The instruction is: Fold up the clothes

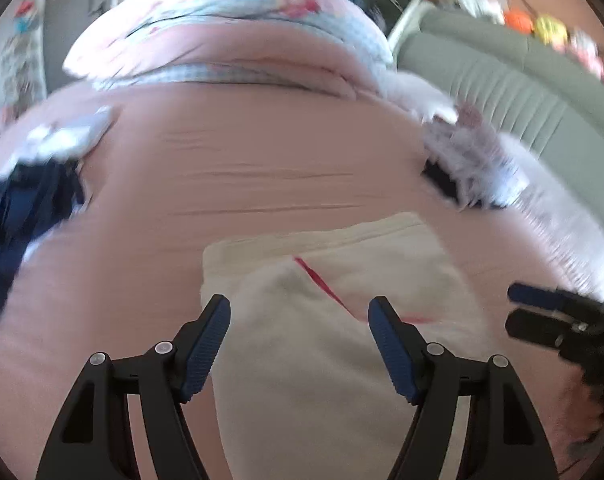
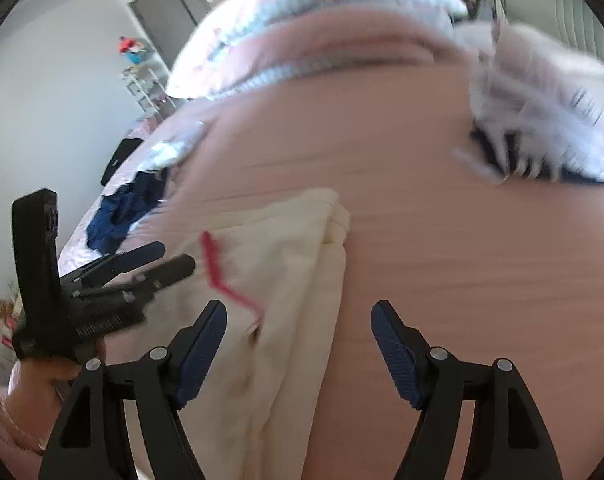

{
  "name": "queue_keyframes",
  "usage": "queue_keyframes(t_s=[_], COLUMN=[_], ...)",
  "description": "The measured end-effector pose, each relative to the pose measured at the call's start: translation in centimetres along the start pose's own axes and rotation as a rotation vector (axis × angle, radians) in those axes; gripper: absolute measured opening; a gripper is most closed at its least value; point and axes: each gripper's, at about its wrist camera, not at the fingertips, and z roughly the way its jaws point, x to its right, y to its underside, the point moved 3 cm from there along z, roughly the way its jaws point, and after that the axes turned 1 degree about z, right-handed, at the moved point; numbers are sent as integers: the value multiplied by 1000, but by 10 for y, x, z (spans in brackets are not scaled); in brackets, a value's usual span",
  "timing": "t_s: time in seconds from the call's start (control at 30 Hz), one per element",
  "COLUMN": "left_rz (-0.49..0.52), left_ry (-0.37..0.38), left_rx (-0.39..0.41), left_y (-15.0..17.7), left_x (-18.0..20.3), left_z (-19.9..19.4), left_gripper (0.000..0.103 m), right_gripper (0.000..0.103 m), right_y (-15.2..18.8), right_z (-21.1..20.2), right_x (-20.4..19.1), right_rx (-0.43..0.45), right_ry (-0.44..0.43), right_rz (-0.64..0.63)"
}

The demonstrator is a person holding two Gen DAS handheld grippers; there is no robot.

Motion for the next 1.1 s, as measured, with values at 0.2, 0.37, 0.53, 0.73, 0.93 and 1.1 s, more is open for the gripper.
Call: queue_keyframes(t_s=[0.2,0.37,0.53,0.73,0.93,1.1], left_rz=[34,10,-60,48,-31,-203], left_ry=[-66,-110,-42,-136,-147,-16], left_rx=[-106,-114,-43,-195,-187,-103], left_y=[49,68,79,116,126,122], left_x=[4,-14,-16,-8,-33,-48], left_z=[0,-21,-54,-44,-60,-74], left_gripper=[72,79,78,79,79,78], right_gripper=[74,74,74,74,74,74], right_y=[63,74,74,85,90,84], right_z=[-4,-13,-33,-21,-39,-57], right_x=[8,18,8,11,34,48], right_rx=[-150,-192,-106,-178,-162,-76], right_ry=[91,133,156,238,255,171], right_rz=[48,64,34,-18,57,183])
